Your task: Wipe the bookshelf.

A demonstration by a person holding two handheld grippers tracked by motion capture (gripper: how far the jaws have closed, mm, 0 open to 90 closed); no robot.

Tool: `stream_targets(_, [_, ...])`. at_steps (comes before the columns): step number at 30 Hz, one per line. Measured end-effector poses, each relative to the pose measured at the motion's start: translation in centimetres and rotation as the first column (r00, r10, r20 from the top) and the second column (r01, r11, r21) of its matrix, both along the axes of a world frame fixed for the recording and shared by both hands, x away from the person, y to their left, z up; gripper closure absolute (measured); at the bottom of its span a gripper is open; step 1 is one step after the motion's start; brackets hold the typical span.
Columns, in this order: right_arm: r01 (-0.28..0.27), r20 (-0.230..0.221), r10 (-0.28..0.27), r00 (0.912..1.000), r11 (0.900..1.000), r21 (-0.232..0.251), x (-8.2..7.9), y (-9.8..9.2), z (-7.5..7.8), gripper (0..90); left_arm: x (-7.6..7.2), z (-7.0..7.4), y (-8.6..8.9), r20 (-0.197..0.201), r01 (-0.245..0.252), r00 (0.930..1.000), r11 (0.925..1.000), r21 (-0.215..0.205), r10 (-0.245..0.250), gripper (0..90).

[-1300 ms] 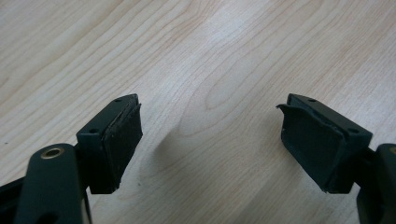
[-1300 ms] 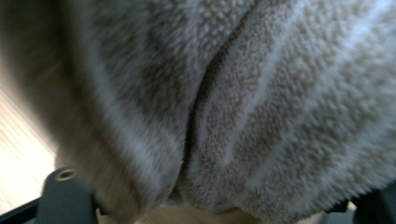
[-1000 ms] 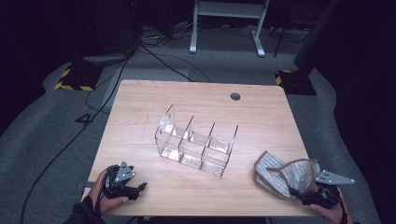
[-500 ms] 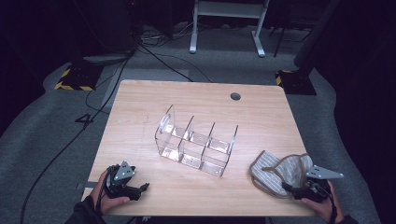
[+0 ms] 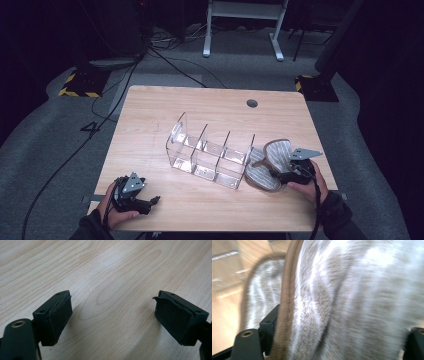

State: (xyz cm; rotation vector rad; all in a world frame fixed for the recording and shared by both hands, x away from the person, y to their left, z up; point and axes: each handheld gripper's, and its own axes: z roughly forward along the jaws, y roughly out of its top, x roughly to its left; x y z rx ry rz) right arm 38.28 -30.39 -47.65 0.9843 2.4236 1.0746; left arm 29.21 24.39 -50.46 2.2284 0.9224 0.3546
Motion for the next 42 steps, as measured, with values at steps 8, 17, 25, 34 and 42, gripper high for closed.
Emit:
stream_targets(8, [-0.026, 0.066, 0.028, 0.9974, 0.999, -0.029, -3.7, -2.7, 2.3, 22.1, 0.0, 0.0, 0.0, 0.000, -0.002, 1.0000, 1.0000, 0.000, 0.002, 14.7])
stream_targets(17, [0.008, 0.114, -0.011, 0.9934, 1.000, 0.022, -5.8, -4.6, 4.5, 19.5, 0.0, 0.0, 0.0, 0.000, -0.002, 1.0000, 1.0000, 0.000, 0.002, 14.7])
stream_targets(25, [0.072, 0.137, -0.068, 0.9883, 0.997, -0.024, -7.6, -7.7, 4.5, 19.7, 0.0, 0.0, 0.0, 0.002, 0.000, 1.0000, 1.0000, 0.003, 0.000, 14.8])
stream_targets(34, [0.153, 0.056, -0.150, 0.9870, 0.987, -0.053, -6.8, -10.6, -1.5, 23.2, 0.0, 0.0, 0.0, 0.001, -0.002, 1.0000, 1.0000, 0.001, 0.002, 14.8])
stream_targets(42, [0.193, 0.001, -0.193, 0.9812, 0.981, 0.004, -6.6, -11.5, -2.7, 23.6, 0.0, 0.0, 0.0, 0.000, -0.002, 1.0000, 1.0000, 0.000, 0.002, 14.8])
